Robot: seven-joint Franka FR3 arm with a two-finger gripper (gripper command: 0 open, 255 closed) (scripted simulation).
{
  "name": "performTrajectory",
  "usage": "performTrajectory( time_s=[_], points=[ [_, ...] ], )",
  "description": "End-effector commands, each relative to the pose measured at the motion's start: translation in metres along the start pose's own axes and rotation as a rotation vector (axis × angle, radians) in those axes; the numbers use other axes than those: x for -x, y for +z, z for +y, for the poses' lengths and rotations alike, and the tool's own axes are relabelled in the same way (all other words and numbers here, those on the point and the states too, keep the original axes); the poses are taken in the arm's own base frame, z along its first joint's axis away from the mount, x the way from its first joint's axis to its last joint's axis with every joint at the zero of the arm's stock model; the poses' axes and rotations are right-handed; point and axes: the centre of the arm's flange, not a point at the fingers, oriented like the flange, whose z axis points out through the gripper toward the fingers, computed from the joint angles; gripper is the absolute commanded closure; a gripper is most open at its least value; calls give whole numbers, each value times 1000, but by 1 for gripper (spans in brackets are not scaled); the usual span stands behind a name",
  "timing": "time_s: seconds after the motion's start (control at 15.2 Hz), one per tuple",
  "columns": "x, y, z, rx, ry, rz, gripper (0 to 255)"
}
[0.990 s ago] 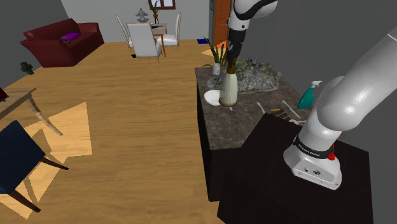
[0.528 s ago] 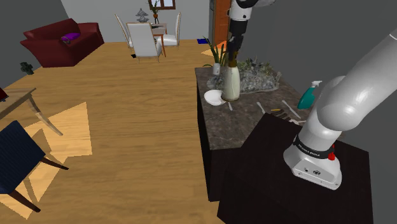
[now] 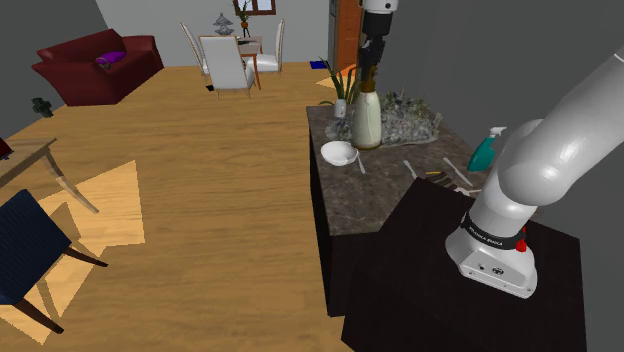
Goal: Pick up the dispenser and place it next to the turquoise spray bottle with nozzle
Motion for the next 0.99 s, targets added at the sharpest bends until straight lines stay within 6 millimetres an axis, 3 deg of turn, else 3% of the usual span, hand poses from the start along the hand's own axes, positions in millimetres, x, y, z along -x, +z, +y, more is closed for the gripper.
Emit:
performTrajectory(
  time_s=[0.0, 0.07, 0.92],
  points=[
    [-1, -10, -1, 0, 0, 0, 255],
    [-1, -15, -2, 0, 0, 0, 255],
    [69, -24, 155, 0, 0, 0, 255]
  ],
)
